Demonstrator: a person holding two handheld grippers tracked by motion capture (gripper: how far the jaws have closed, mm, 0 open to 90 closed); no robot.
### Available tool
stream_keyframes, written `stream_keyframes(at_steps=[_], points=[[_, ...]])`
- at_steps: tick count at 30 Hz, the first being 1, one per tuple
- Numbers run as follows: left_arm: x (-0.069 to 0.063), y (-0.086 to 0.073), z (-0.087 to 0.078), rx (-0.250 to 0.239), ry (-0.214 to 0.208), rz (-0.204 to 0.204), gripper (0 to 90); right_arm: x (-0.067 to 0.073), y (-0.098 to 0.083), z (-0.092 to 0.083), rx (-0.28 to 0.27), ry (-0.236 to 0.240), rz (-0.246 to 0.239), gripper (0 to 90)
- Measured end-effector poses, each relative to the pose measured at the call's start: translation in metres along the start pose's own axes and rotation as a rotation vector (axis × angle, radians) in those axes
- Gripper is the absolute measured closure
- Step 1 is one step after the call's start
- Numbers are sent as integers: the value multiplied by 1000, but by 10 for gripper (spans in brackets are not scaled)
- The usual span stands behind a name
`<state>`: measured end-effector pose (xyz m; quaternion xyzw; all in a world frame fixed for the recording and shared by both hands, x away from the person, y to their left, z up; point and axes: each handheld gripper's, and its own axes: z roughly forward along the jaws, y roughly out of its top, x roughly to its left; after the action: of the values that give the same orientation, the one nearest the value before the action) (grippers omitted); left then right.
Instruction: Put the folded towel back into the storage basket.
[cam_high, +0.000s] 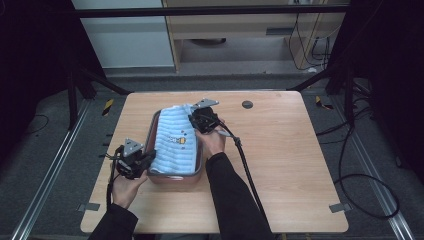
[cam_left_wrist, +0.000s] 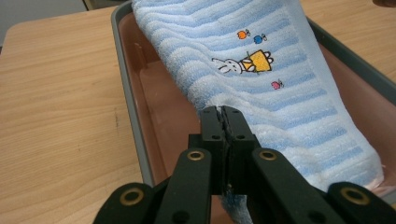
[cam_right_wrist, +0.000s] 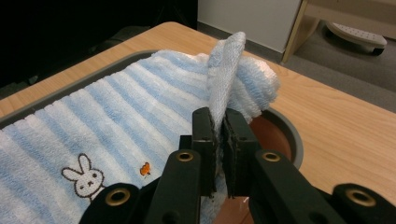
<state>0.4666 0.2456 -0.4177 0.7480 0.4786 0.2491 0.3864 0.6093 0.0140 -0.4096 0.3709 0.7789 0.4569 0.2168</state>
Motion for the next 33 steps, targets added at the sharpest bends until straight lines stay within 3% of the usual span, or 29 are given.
stream_keyframes(at_steps=[13, 19, 26, 33], points=[[0, -6, 6, 33, 13, 5, 881, 0, -17, 15, 74, 3, 7, 835], [3, -7, 9, 32, 24, -12, 836, 3, -21, 20, 107, -8, -27, 750], [4, -3, 2, -6, 28, -18, 748, -1, -14, 6, 42, -32, -21, 662], [2, 1, -7, -46, 9, -17, 661, -13, -9, -24, -33, -35, 13, 561]])
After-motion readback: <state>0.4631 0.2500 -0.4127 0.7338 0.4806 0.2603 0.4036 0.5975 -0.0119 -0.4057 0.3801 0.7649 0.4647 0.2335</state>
